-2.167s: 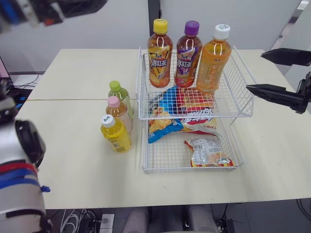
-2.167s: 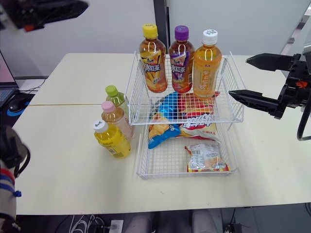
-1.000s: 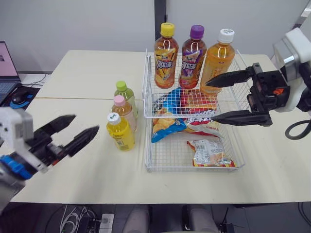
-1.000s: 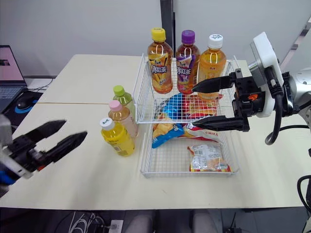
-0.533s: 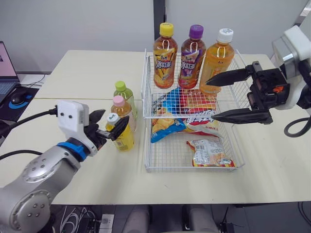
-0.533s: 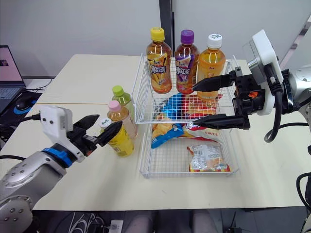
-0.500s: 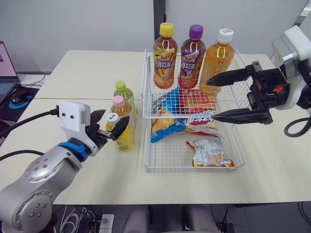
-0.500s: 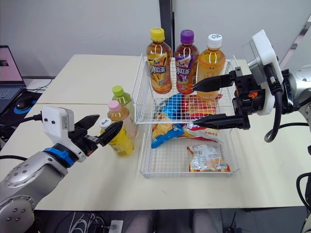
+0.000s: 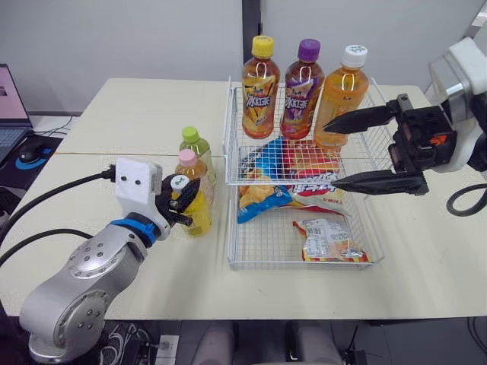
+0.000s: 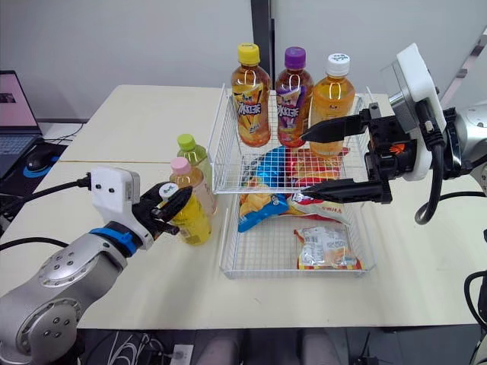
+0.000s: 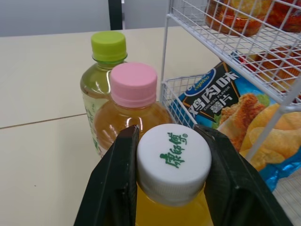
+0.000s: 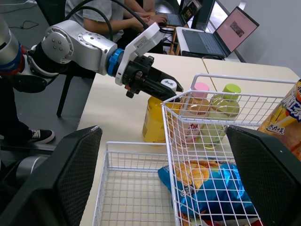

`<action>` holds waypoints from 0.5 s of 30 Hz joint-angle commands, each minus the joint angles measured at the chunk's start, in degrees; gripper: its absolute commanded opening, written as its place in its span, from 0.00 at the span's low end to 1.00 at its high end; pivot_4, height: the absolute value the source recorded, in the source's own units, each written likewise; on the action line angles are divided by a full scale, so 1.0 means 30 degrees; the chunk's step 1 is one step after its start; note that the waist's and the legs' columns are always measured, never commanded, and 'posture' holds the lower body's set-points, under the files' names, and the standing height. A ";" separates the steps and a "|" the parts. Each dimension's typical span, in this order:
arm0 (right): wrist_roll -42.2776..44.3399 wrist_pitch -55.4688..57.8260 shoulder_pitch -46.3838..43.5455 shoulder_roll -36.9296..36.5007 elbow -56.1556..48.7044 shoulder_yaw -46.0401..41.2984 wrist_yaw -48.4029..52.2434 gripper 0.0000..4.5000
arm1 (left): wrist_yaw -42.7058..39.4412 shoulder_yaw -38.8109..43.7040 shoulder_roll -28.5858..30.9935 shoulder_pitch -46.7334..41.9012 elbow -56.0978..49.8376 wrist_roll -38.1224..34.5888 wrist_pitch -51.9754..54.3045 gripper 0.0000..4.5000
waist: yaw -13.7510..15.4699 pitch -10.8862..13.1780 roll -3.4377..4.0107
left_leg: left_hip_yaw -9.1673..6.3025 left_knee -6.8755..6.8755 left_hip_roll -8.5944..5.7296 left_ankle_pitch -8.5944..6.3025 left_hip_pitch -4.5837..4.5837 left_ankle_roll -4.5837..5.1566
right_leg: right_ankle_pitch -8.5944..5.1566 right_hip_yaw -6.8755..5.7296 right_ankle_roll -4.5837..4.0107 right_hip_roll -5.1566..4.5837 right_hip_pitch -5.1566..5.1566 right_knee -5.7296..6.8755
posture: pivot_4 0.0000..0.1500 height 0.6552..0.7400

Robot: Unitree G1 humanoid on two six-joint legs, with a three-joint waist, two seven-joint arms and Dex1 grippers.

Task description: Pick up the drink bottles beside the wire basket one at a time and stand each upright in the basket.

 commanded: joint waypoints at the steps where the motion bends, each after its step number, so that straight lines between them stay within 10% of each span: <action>1: 0.0339 0.0052 0.0012 -0.0145 -0.0403 -0.0942 -0.0124 1.00 | 0.0247 -0.0180 -0.0357 0.0124 -0.0612 0.0475 -0.0485 0.31 | 0.0004 0.0000 0.0000 | -0.0002 0.0000 0.0000 0.0000 -0.0001 0.0000 | 0.0000 -0.0002 0.0000 0.0000 0.0000 0.0000 | 1.00 1.00; 6: 0.0130 0.0003 -0.0079 -0.0242 -0.0114 -0.1063 -0.0024 1.00 | 0.0074 0.0747 -0.0462 0.1526 -0.2127 0.0296 -0.0873 0.31 | -0.0009 0.0000 0.0000 | -0.0001 -0.0002 0.0002 0.0000 -0.0002 0.0000 | 0.0000 0.0001 0.0000 -0.0001 0.0000 -0.0007 | 1.00 1.00; 15: -0.0484 -0.0373 -0.0030 -0.0677 0.0812 -0.1400 0.0287 1.00 | -0.6313 0.7920 0.5197 0.2141 -0.0750 -0.4012 -0.1952 0.31 | 0.0009 0.0008 0.0002 | 0.0005 -0.0004 0.0053 0.0001 -0.0023 -0.0002 | -0.0013 -0.0034 -0.0034 0.0050 -0.0009 -0.0035 | 1.00 1.00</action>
